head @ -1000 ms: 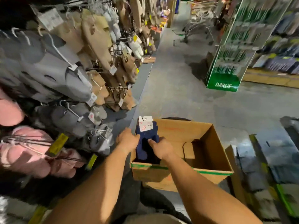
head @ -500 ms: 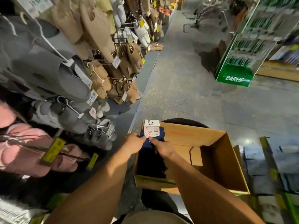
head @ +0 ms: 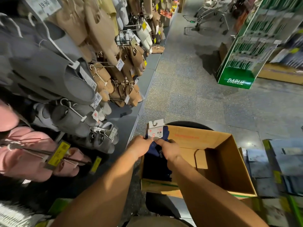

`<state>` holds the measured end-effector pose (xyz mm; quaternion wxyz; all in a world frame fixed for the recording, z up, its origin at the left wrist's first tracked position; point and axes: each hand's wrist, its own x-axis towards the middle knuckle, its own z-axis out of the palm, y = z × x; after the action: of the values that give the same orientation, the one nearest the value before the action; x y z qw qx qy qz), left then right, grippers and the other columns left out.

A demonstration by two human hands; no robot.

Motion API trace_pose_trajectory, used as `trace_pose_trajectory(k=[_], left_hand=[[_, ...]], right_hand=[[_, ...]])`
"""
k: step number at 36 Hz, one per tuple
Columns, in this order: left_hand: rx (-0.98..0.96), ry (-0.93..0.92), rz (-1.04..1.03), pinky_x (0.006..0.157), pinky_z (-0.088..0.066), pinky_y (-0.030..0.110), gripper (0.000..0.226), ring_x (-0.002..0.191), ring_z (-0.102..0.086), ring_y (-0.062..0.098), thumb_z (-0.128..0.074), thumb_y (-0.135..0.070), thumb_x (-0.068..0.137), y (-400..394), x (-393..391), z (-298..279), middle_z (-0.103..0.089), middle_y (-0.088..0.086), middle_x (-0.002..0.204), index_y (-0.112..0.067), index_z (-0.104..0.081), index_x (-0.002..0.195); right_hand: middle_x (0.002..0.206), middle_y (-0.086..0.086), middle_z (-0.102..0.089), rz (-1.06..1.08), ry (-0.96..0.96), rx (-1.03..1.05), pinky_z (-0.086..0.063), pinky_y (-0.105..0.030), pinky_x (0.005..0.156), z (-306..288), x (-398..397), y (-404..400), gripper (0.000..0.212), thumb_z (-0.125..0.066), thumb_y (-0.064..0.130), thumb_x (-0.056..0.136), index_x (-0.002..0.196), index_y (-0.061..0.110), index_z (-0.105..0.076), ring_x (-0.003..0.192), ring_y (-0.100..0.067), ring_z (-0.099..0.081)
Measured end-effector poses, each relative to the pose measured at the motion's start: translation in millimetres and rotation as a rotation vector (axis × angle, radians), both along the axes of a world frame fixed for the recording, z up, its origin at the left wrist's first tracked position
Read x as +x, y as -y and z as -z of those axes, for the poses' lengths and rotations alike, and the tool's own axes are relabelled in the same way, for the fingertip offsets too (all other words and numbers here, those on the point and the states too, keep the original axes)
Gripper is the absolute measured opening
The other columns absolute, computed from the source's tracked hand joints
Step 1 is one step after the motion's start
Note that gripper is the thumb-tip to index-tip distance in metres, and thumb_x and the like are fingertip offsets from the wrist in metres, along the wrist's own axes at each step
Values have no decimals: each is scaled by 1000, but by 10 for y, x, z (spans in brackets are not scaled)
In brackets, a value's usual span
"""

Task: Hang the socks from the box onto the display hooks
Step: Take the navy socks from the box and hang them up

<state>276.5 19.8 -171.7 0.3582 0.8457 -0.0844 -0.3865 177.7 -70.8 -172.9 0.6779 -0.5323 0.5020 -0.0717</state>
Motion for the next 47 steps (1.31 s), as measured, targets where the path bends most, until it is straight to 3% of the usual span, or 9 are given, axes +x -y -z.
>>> trace_pose_trajectory(k=[8, 13, 20, 25, 30, 34, 38, 42, 47], left_hand=[[-72, -40, -9, 99, -52, 40, 26, 107, -67, 25, -61, -44, 95, -52, -85, -159, -71, 10, 117, -19, -62, 88], [-80, -54, -19, 96, -46, 34, 54, 117, -57, 26, -57, -51, 98, -136, -69, -313, -60, 9, 134, -11, -56, 133], [-484, -124, -85, 101, -44, 34, 70, 125, -58, 13, -58, -81, 75, -72, -204, -723, -63, -11, 132, -34, -58, 127], [-621, 3, -283, 105, -47, 48, 58, 118, -61, 21, -60, -73, 78, -24, -359, -974, -63, -3, 129, -34, -44, 117], [-575, 304, -307, 102, -48, 49, 60, 118, -60, 25, -50, -69, 88, -116, -540, -1117, -63, 2, 131, -33, -42, 135], [-659, 376, -415, 99, -51, 31, 58, 113, -63, 8, -54, -66, 87, -232, -698, -1184, -65, -10, 126, -32, -49, 134], [-693, 436, -556, 80, -44, 2, 42, 115, -61, 7, -58, -33, 101, -591, -858, -1264, -62, -7, 129, -20, -47, 140], [-730, 453, -730, 99, -50, 27, 42, 124, -60, 17, -65, -30, 96, -1188, -1049, -1335, -63, 0, 133, -23, -46, 133], [-701, 613, -973, 100, -51, 28, 29, 118, -64, 13, -54, -13, 103, -2080, -1556, -1484, -66, -4, 122, -30, -50, 125]], right_hand=[[89, -10, -70, 32, 109, 13, -48, -28, 57, -76, -55, -71, 23, -76, 11, 83, 92, 11, -55, 69, -20, -65], [82, -9, -69, 118, 154, -1, -47, -23, 48, -277, -86, 42, 28, -76, 15, 83, 97, 7, -53, 61, -17, -62], [91, -15, -66, 77, 403, 1, -50, -45, 76, -740, -11, 109, 28, -71, 19, 82, 99, 12, -50, 83, -28, -63], [100, -5, -72, -103, 594, -64, -56, -36, 79, -1030, 44, -28, 23, -53, 4, 93, 114, 13, -53, 92, -19, -70], [122, -3, -68, -246, 600, -72, -51, -42, 98, -1112, -10, -104, 36, -58, 36, 98, 129, 23, -47, 113, -20, -65], [121, 5, -65, -361, 613, -244, -50, -17, 85, -1222, -45, -190, 36, -52, 33, 102, 134, 20, -43, 103, 0, -64], [123, 4, -65, -546, 691, -301, -51, -20, 92, -1305, -48, -459, 38, -51, 20, 102, 139, 12, -41, 108, -2, -64], [128, 0, -65, -741, 702, -282, -52, -24, 93, -1285, -66, -976, 44, -54, 28, 101, 141, 13, -42, 115, -12, -63], [110, 17, -63, -999, 743, -283, -46, -5, 73, -1434, -278, -1937, 34, -53, 29, 102, 132, 18, -42, 89, 19, -60]])
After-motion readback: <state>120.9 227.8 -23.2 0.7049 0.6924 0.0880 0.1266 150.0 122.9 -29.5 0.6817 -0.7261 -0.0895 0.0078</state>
